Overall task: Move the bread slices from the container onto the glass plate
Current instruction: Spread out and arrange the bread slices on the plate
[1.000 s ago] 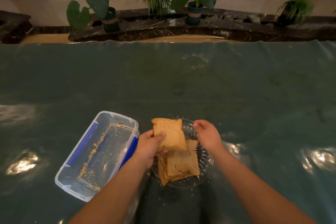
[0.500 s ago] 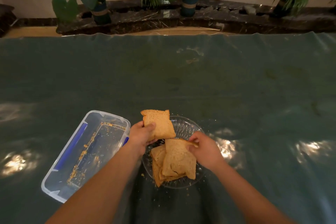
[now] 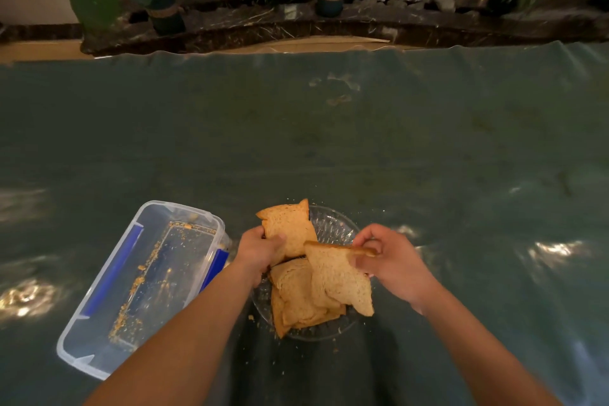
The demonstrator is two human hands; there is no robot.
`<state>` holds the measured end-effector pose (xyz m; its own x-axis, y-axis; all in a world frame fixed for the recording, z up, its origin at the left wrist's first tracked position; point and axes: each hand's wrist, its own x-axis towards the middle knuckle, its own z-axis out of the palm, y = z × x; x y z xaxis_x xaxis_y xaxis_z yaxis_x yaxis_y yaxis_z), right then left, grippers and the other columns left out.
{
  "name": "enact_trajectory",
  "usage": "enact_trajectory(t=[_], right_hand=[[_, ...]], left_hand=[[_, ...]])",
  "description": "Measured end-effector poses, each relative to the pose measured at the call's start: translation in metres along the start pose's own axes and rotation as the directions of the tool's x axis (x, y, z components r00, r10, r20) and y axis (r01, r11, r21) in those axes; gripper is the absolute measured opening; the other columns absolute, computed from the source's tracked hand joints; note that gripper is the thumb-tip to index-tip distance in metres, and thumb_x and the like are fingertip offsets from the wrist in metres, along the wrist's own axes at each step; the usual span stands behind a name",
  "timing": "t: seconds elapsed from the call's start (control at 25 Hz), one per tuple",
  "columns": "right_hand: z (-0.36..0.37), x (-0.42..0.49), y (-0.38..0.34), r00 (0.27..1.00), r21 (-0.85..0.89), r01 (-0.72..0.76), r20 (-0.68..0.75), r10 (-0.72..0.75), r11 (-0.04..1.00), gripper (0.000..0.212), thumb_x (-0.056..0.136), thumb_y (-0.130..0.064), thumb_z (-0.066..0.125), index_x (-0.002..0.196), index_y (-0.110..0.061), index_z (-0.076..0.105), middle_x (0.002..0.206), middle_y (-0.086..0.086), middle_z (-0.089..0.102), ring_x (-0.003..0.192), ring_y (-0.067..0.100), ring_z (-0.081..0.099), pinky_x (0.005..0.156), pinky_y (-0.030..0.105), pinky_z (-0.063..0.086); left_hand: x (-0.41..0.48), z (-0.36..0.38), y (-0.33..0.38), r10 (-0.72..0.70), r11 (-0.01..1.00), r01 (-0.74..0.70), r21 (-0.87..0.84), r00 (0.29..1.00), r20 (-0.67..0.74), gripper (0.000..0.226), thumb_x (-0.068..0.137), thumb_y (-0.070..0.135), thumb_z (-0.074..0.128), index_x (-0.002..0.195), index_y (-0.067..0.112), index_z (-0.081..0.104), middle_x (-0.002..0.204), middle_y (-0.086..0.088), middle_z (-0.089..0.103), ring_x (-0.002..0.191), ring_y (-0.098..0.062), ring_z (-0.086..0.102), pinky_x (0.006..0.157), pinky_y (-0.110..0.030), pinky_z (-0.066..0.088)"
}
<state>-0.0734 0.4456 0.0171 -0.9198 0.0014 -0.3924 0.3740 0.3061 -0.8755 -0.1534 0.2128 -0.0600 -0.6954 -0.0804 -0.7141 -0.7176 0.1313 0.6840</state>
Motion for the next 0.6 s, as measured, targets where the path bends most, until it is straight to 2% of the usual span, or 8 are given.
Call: enact_trajectory(t=[0.04, 0.12, 0.2, 0.32, 0.4, 0.48, 0.6], right_hand=[[0.000, 0.002, -0.005, 1.000, 0.029, 0.012, 0.013, -0.012, 1.000, 0.018, 0.078, -0.006, 0.077, 0.085, -0.015, 0.064, 0.066, 0.003, 0.070, 0.062, 0.015, 0.061, 0.060, 0.032, 0.050], [0.002, 0.009, -0.015, 0.999, 0.069, 0.036, 0.028, -0.038, 0.997, 0.018, 0.078, -0.006, 0.078, 0.087, -0.013, 0.064, 0.068, 0.007, 0.070, 0.063, 0.013, 0.062, 0.060, 0.026, 0.051], [0.006, 0.021, -0.022, 0.997, 0.109, 0.051, 0.048, -0.057, 0.993, 0.019, 0.079, -0.003, 0.077, 0.091, -0.007, 0.064, 0.066, 0.003, 0.069, 0.063, 0.012, 0.062, 0.057, 0.022, 0.052], [0.014, 0.043, -0.022, 0.998, 0.176, -0.020, 0.059, 0.009, 0.984, 0.021, 0.078, 0.000, 0.075, 0.095, -0.001, 0.062, 0.069, -0.001, 0.069, 0.066, 0.012, 0.064, 0.058, 0.026, 0.054], [0.016, 0.059, -0.016, 0.994, 0.222, -0.106, 0.042, 0.099, 0.969, 0.020, 0.079, 0.001, 0.074, 0.094, -0.005, 0.063, 0.075, 0.002, 0.069, 0.070, 0.016, 0.065, 0.061, 0.033, 0.056], [0.014, 0.073, -0.008, 0.982, 0.241, -0.183, -0.002, 0.189, 0.953, 0.019, 0.079, 0.001, 0.072, 0.094, -0.007, 0.063, 0.086, 0.008, 0.068, 0.076, 0.021, 0.066, 0.068, 0.040, 0.058], [0.009, 0.087, 0.005, 0.963, 0.183, -0.248, -0.055, 0.262, 0.951, 0.018, 0.080, 0.001, 0.072, 0.092, -0.009, 0.062, 0.090, 0.010, 0.066, 0.074, 0.020, 0.065, 0.057, 0.032, 0.056]], left_hand=[[0.000, -0.001, 0.000, 0.020, 0.997, -0.019, 0.079, 1.000, -0.002, 0.031, 0.091, 0.018, 0.066, 0.120, 0.008, 0.061, 0.115, -0.012, 0.068, 0.105, -0.031, 0.065, 0.091, -0.051, 0.056], [-0.002, -0.001, -0.002, 0.061, 0.975, -0.060, 0.214, 0.998, 0.000, 0.026, 0.090, 0.023, 0.067, 0.111, 0.010, 0.064, 0.108, -0.010, 0.070, 0.098, -0.028, 0.066, 0.082, -0.044, 0.058], [-0.005, 0.000, -0.002, 0.091, 0.936, -0.086, 0.342, 0.996, 0.003, 0.019, 0.087, 0.026, 0.068, 0.101, 0.012, 0.065, 0.100, -0.010, 0.071, 0.088, -0.025, 0.067, 0.072, -0.040, 0.059], [-0.011, 0.002, -0.001, 0.101, 0.879, -0.081, 0.470, 0.995, -0.016, 0.011, 0.082, 0.028, 0.065, 0.084, 0.017, 0.061, 0.089, -0.007, 0.070, 0.079, -0.026, 0.068, 0.074, -0.044, 0.062], [-0.014, 0.002, -0.002, 0.118, 0.882, -0.077, 0.464, 0.991, -0.060, 0.013, 0.078, 0.027, 0.064, 0.084, 0.016, 0.063, 0.086, -0.007, 0.070, 0.079, -0.026, 0.069, 0.075, -0.046, 0.062], [-0.019, 0.001, -0.005, 0.119, 0.917, -0.072, 0.392, 0.988, -0.096, 0.021, 0.074, 0.022, 0.064, 0.094, 0.013, 0.064, 0.086, -0.006, 0.070, 0.081, -0.024, 0.068, 0.073, -0.045, 0.061], [-0.022, -0.002, -0.010, 0.109, 0.936, -0.069, 0.346, 0.989, -0.098, 0.033, 0.075, 0.017, 0.065, 0.107, 0.012, 0.063, 0.090, -0.004, 0.068, 0.083, -0.020, 0.066, 0.064, -0.034, 0.055]])
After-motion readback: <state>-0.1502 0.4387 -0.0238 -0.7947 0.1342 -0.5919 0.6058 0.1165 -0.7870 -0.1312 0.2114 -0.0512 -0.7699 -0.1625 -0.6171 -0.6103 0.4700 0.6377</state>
